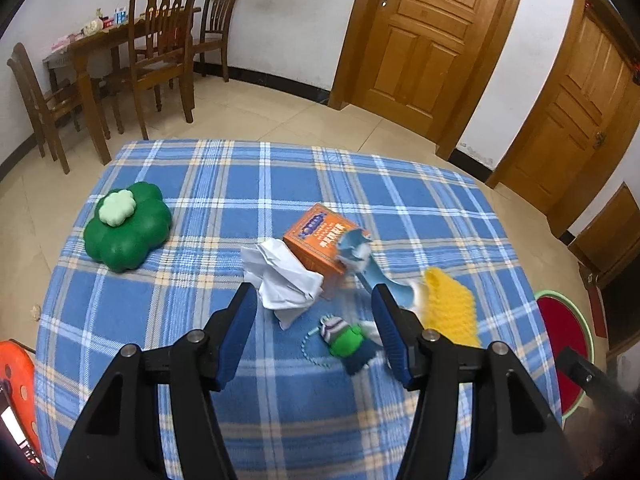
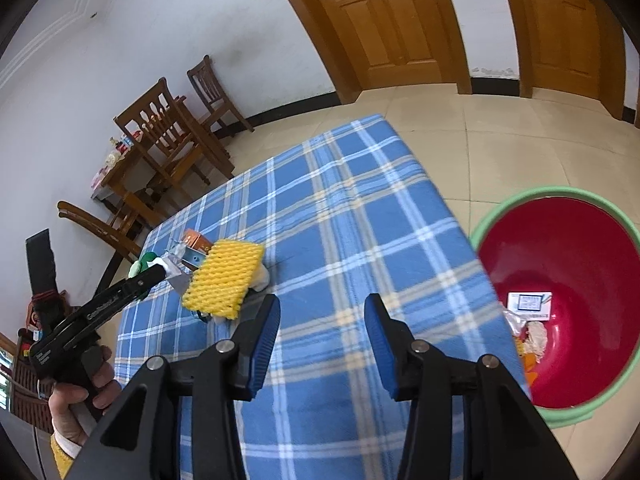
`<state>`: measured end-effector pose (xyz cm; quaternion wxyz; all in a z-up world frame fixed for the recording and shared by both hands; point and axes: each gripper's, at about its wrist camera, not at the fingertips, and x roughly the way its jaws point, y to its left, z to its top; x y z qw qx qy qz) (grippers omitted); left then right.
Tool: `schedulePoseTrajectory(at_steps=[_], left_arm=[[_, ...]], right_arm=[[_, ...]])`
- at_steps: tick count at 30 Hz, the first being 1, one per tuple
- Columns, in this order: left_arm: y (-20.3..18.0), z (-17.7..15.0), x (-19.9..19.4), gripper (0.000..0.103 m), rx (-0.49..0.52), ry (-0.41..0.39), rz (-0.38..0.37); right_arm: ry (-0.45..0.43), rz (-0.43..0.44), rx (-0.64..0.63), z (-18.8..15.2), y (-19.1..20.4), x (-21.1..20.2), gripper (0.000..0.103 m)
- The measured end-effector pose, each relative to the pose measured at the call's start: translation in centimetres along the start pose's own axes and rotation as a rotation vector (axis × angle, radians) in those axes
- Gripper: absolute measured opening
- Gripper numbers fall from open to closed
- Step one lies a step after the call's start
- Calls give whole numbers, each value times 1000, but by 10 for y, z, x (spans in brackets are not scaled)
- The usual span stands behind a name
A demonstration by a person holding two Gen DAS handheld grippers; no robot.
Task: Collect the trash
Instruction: 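Reach the left tool to the white tissue while the right tool reaches the yellow foam net, then grasp the white tissue with the left tool while the right tool grasps the yellow foam net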
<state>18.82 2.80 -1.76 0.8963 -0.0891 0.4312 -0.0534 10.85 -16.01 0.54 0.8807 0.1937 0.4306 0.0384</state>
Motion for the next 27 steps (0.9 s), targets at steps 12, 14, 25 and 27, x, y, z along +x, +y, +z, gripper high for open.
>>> schedulePoseTrajectory(at_steps=[12,14,25,27], left_arm=[[14,4,28,60,-51,23,-24],[16,3,30,52,-60,24,-40],[22,-6,24,32,-94,26,-96],[23,-7,19,32,-96,16,-102]], right_arm=[[48,10,-20,9,17,32,48],[55,12,-24,10,20,35,48],[75,30,-48,12,34,46,49],[76,34,-53,12,37,48,50]])
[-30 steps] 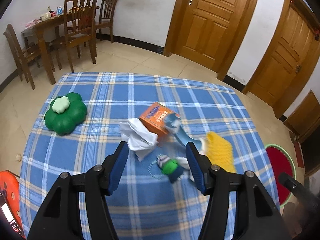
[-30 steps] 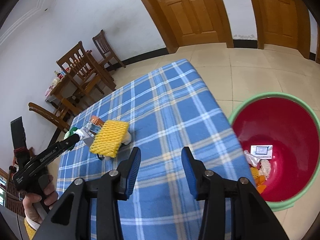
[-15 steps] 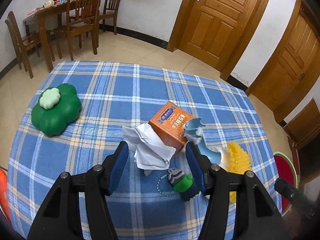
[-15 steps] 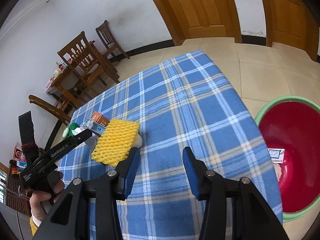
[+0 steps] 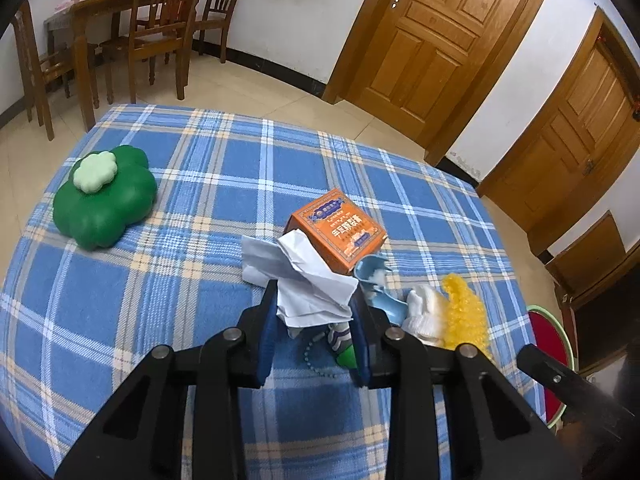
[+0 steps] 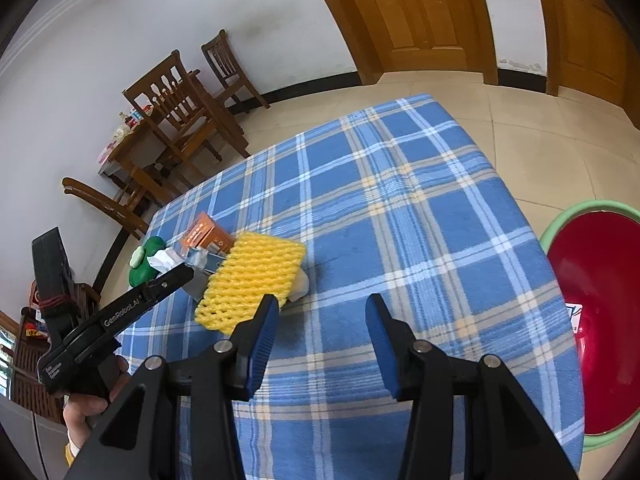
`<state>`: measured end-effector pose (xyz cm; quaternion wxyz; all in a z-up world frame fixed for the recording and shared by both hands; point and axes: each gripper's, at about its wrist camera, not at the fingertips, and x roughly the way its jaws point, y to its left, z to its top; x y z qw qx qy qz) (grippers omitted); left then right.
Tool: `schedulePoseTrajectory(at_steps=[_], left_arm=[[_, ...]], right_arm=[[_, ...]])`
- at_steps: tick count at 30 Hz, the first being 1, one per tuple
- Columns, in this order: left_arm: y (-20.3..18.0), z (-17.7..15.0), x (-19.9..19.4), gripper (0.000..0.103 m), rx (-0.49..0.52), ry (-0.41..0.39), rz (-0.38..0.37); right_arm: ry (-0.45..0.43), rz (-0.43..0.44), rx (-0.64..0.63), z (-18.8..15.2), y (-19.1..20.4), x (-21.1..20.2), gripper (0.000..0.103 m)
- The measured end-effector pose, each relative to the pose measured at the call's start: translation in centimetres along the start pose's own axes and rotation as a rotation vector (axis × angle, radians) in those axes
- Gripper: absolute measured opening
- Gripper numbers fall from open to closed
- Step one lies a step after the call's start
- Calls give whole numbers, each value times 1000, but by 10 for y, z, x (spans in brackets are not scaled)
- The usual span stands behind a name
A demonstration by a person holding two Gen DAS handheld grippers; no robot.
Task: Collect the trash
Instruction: 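Grasp the white tissue with the left tool while the right tool grasps the yellow foam net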
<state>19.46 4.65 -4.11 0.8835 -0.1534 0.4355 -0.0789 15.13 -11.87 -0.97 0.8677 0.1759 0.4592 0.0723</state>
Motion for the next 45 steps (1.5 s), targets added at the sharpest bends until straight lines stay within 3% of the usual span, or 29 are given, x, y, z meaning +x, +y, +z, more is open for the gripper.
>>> schedulePoseTrajectory(at_steps=[10,28,39,45], left_arm=[[6,-17,-31,32,-19,-45,-16],[17,-33,-48,32,-34,-55,-23],[6,-38,-51,32,-7,-57,-19],[-2,-39,-54,32,6,-56,-14]], right_arm=[[38,46,-23,0,18,16,52],[88,109,20,-1,26,52,57],[47,138,3,-6,26,42,19],[13,148,-14,-10,25,29,13]])
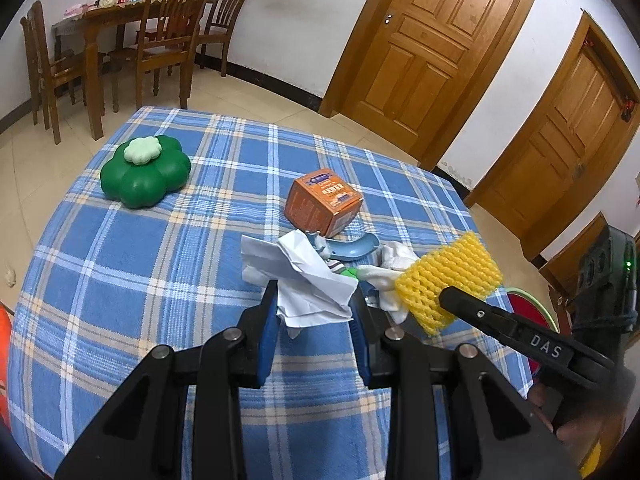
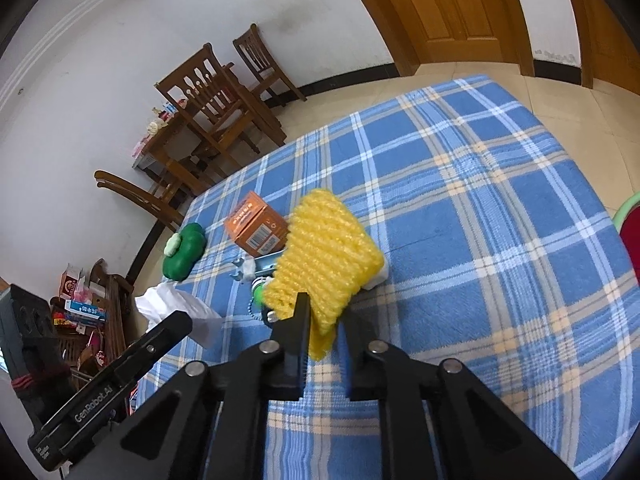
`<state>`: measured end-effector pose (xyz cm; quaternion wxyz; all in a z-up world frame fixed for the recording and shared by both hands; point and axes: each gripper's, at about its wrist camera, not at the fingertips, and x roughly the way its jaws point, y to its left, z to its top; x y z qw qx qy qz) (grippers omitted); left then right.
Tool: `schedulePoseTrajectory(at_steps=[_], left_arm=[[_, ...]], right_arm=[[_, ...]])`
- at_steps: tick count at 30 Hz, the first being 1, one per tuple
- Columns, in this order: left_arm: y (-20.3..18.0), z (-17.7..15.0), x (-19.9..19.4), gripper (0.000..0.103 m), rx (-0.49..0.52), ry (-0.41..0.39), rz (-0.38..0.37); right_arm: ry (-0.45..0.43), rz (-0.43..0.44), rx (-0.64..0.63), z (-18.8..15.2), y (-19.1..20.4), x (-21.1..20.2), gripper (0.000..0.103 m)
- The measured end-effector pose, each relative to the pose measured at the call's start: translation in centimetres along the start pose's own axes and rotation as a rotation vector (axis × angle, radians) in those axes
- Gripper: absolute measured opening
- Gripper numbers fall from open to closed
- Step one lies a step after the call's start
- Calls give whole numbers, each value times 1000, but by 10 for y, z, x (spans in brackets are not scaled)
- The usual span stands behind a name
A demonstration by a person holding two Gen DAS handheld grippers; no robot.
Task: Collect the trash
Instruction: 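Grasp the white tissue with the left tool while the right tool grasps the yellow foam net, then carry tissue and foam net over the red bucket and open both tools to drop them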
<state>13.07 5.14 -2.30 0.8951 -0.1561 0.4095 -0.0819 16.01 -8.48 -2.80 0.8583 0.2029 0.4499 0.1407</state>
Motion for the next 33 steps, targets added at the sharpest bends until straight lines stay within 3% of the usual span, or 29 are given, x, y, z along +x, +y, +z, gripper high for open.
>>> schedulePoseTrajectory(at_steps=[33], left_arm=[[-80,-18,-23,32,154,1,-48]], right_arm=[[-194,-26,47,-32,-44,-117,13]])
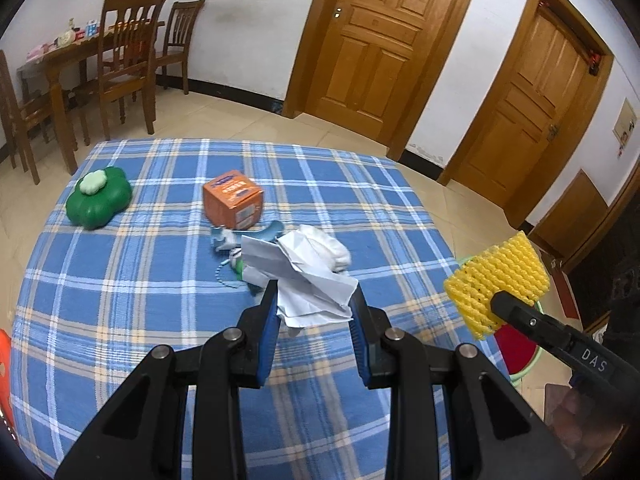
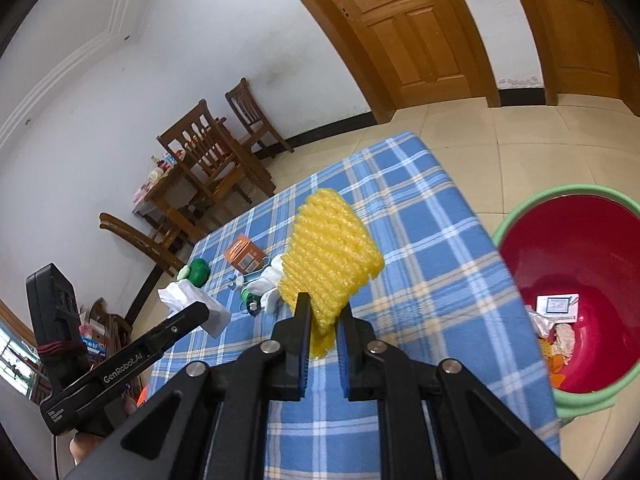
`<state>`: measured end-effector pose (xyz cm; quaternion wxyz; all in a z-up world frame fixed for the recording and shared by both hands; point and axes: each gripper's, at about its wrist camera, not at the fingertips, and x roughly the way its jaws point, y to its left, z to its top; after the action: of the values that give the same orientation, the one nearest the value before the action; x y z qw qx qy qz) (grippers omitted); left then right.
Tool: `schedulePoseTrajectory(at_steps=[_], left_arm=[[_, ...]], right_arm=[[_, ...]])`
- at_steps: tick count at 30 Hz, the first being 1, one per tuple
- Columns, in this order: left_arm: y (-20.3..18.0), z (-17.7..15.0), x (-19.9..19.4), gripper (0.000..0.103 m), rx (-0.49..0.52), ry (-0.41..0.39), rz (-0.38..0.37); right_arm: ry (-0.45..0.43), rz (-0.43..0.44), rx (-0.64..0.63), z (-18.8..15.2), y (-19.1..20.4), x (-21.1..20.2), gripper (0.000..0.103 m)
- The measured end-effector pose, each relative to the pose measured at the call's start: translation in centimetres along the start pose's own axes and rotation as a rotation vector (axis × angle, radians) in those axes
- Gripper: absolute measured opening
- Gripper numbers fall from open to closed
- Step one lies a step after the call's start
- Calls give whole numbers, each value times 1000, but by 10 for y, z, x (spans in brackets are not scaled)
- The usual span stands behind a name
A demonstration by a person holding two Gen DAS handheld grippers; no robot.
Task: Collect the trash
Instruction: 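Carry tissue and foam net over the red bucket and open both tools to drop them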
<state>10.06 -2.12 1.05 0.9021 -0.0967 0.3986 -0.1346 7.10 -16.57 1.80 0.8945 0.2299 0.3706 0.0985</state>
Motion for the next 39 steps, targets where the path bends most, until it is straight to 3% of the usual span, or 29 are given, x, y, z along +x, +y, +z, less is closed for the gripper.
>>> schedulePoseTrajectory(at_steps=[21,39], left_arm=[[-93,-1,10,32,170,33,-91],[-191,-11,53,32,366,106,-224]], right_arm=[[-120,-95,106,-3,-64,-71,13],[-135,-218,272,-16,-141,-97,14]])
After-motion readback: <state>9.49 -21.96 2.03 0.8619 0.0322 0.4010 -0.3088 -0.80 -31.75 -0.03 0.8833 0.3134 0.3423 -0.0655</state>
